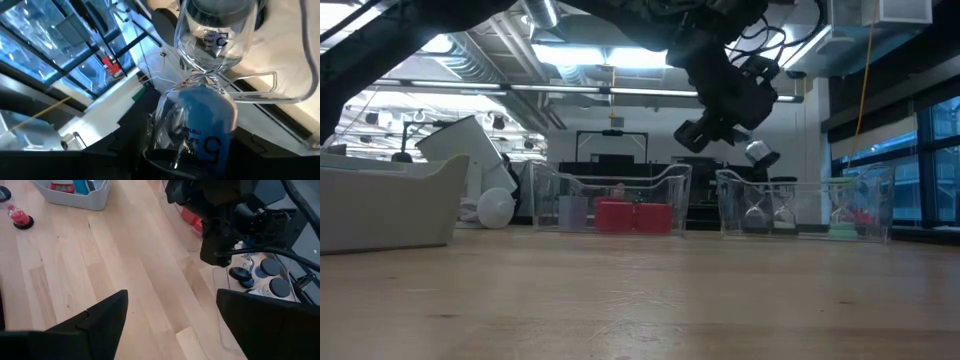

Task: Pick & Place Office items
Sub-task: Put the blue hourglass into the right transparent bin

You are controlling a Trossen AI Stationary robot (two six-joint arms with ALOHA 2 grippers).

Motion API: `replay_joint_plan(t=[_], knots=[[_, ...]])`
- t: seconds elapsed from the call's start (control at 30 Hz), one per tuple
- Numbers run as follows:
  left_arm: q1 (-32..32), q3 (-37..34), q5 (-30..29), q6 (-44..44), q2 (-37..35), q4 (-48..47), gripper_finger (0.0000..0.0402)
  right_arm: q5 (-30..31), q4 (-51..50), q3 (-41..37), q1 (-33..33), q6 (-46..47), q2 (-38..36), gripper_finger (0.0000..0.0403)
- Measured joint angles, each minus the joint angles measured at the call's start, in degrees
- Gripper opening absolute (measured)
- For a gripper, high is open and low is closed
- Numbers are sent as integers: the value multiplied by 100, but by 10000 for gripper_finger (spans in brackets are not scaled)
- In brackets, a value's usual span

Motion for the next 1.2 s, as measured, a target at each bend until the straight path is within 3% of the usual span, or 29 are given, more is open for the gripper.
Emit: replay_joint_plan(t=[0.33,0.67,0.8,0.93,1.2], knots=[[257,-7,278,1374,219,250,194,-131,0,0,-1,39,1,297],[410,-7,715,2090,254,567,196,-134,2,2,1,-26,3,297],[388,-7,1000,2933,309,670,197,-132,1,2,-1,-91,3,297],[391,-7,919,3443,336,791,192,-134,0,2,-1,-100,1,297],[391,-4,1037,3704,380,850,196,-111,0,2,-1,-156,3,297]])
